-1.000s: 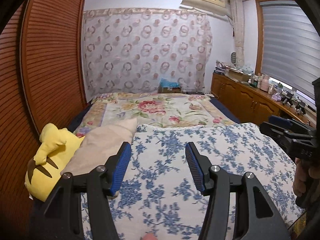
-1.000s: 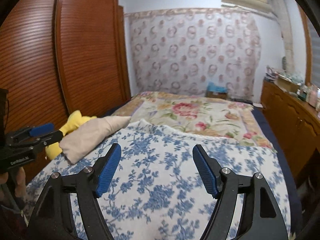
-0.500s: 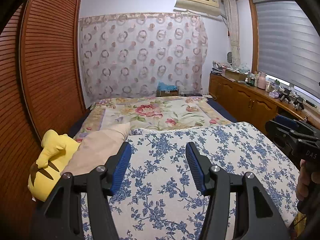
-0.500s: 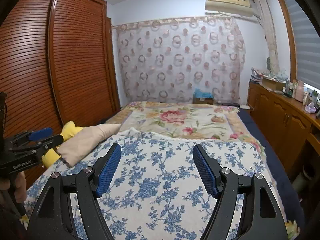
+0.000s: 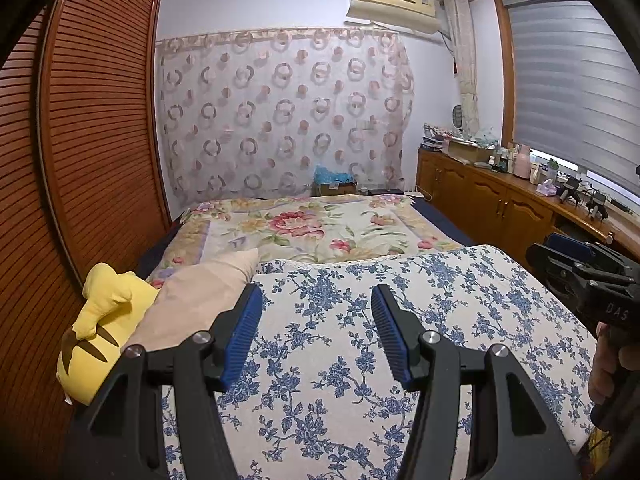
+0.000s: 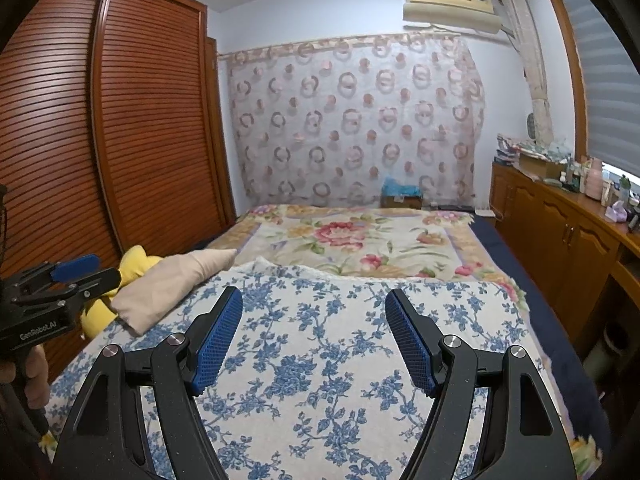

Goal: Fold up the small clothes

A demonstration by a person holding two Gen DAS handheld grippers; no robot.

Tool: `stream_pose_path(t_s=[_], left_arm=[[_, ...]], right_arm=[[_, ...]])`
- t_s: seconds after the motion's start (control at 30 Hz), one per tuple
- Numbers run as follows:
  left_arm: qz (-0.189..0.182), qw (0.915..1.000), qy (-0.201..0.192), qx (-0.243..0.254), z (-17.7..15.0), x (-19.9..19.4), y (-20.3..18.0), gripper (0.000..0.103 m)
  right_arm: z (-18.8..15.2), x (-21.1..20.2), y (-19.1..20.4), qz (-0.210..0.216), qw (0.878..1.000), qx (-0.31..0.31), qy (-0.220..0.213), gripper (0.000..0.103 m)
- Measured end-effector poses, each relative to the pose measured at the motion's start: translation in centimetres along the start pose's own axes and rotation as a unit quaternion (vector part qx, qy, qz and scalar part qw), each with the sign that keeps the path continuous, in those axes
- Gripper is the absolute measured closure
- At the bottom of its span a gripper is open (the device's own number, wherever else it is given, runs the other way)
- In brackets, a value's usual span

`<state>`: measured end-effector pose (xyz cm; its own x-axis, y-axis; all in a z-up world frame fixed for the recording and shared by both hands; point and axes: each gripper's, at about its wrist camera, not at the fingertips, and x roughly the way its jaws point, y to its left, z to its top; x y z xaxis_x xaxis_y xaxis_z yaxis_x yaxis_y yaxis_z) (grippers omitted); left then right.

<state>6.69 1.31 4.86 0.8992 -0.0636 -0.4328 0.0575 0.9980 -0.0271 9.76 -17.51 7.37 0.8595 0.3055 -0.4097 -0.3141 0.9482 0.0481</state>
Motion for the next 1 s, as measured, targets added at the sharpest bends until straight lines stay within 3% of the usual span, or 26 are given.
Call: stream_pose_path(t_s=[1.0], left_arm=[[0.004,1.0,-0.004,0.001,0.2,-0.2,0.1,0.047]], right_arm=[[0.0,-0.7,-1.2,-0.006,1.0,0.003,-0.005,0.027]])
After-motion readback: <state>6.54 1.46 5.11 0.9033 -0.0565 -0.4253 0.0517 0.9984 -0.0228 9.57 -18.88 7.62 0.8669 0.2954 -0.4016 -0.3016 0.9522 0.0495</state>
